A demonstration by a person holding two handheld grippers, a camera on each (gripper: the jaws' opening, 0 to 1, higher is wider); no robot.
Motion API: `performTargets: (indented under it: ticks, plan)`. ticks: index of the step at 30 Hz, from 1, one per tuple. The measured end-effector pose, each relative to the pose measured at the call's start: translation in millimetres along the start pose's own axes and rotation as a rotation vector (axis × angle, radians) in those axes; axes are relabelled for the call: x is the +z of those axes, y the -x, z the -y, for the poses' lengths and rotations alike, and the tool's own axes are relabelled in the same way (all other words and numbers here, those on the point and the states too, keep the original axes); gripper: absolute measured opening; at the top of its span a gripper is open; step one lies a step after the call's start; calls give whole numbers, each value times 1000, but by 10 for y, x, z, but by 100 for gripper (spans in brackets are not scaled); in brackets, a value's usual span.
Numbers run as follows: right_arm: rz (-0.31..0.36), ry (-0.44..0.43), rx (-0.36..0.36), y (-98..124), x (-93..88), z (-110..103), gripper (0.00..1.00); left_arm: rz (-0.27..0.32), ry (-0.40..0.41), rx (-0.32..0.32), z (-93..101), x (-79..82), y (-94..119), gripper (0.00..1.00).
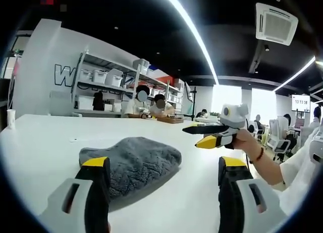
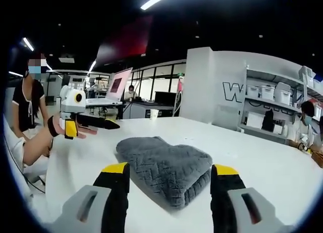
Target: Open the folded towel by lifting each exposed corner and separating the folded layers until the towel lies flat within the target outline without major curled edges
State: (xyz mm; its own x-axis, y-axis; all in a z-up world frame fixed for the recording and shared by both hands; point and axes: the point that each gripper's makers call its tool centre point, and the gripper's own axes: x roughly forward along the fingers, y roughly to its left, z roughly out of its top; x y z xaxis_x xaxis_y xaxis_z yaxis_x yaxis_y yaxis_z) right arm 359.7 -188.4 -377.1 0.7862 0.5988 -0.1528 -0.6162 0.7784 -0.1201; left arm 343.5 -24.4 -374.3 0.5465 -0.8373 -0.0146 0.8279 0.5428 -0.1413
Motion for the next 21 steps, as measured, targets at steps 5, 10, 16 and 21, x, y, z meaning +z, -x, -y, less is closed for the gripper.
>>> performTargets:
  ticks: [5,10,16,21]
  plan:
    - [1,-2,-3,0,9,23,63,1,-5,9,-34,4,-13,87]
    - [1,3,-7,-20,31,47,63,-9,2,14,-58,-30,-34,87]
    - [-2,5,-10,-49,46,72,62,-8,7,12,-87,-25,-60,87]
    - [-5,2,-9,-60,49,107,62,-7,15,14,-109,-15,-65,87]
